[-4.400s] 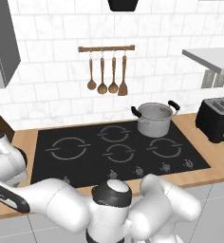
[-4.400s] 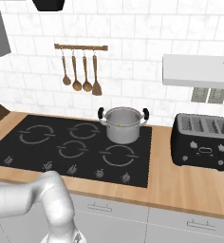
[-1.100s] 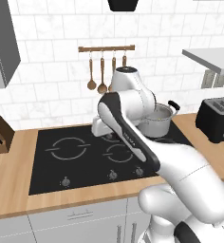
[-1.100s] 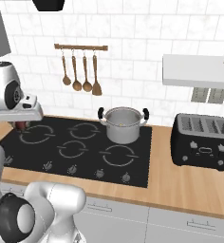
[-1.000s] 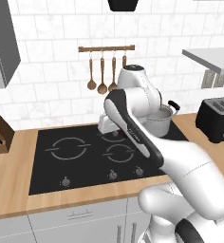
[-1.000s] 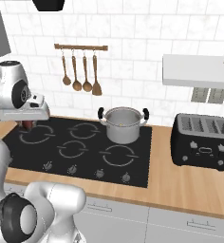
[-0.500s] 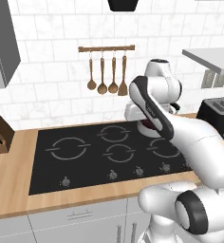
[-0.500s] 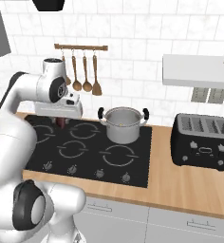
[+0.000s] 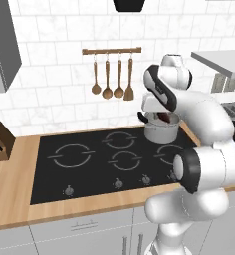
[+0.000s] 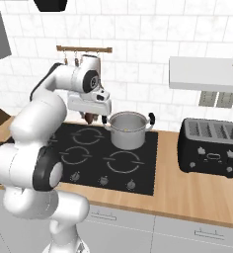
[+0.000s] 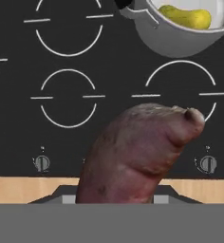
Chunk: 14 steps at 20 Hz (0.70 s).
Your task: Put the potato and cucumber in the pot. Retrieve the spatula and lightly stir the vegetables in the pot.
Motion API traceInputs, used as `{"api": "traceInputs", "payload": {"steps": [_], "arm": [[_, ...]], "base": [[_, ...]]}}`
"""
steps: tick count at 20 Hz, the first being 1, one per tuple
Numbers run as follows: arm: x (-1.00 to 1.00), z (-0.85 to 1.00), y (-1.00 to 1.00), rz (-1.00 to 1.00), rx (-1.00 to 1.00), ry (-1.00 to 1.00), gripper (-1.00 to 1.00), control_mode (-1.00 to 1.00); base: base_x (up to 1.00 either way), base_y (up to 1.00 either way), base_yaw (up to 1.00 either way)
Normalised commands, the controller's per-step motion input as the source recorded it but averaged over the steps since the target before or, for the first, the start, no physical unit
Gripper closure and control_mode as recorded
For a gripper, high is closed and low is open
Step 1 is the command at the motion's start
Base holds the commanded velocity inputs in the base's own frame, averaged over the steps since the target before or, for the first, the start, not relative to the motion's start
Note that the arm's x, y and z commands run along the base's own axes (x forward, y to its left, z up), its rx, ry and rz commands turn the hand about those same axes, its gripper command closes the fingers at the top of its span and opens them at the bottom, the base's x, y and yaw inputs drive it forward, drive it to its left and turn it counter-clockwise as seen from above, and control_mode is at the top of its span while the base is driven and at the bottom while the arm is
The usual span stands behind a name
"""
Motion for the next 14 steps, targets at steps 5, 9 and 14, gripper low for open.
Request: {"api": "traceInputs", "payload": {"steps": [5, 9, 14], "arm": [[0.86, -0.02, -0.45, -0.17, -0.03, 0.04, 1.00, -1.00], [0.63, -0.26, -0.32, -0.17, -0.06, 0.00, 1.00, -1.00], [0.58, -0.40, -0.22, -0.16, -0.09, -0.01, 1.00, -1.00]], "base": [[0.00, 0.00, 0.00], [0.00, 0.00, 0.00], [0.00, 0.00, 0.00]]}}
